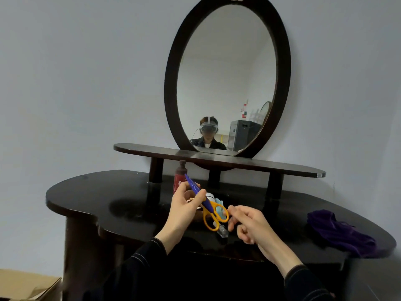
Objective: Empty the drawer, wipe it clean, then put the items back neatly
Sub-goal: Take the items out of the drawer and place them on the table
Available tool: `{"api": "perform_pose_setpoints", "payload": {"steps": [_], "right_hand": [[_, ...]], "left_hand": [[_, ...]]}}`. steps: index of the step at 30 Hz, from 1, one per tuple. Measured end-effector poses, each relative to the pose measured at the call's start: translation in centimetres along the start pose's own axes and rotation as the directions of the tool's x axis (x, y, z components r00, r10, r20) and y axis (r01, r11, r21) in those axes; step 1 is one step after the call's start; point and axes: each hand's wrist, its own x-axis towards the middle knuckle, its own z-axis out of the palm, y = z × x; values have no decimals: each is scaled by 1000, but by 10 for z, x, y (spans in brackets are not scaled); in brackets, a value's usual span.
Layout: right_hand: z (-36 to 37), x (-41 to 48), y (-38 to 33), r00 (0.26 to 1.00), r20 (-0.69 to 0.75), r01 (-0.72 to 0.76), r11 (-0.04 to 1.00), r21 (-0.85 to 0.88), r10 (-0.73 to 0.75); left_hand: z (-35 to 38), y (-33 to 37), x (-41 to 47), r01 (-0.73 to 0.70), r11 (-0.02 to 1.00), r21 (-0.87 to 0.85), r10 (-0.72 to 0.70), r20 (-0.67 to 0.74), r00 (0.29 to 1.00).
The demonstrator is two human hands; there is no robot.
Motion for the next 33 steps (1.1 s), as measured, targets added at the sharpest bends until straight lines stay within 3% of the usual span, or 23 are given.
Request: {"api": "perform_pose_setpoints", "payload": {"steps": [4,7,10,12,16,22,25,27,33], "right_hand": [[-3,3,4,996,88,-17,996,-92,26],[-7,7,7,997,-40,-63,998,-14,63],[-15,11,11,966,-216,-102,975,198,145],[-19,13,14,921,-352,-83,967,240,167],[-19,18,20,846,-519,-109,993,53,120],[-8,30,20,865,-499,-252,902,-350,48],[-6,33,20,871,-492,-281,828,-486,7],[-4,31,17,866,-501,-339,720,-605,-14],[3,31,21,944,-323,-268,404,-874,-72]], "left_hand": [[6,5,-5,-6,1000,8,5,93,996],[10,5,-7,51,998,-22,-47,153,987],[11,-1,-6,-17,976,218,-12,128,992],[10,-6,-5,-83,910,407,16,165,986],[9,-10,-6,-153,824,545,-53,344,937],[9,-11,-4,-274,664,696,-160,489,857],[11,-13,-5,-264,622,737,-131,430,893],[11,-15,-4,-222,584,781,-82,329,941],[2,-19,-2,43,517,855,-4,-48,999]]}}
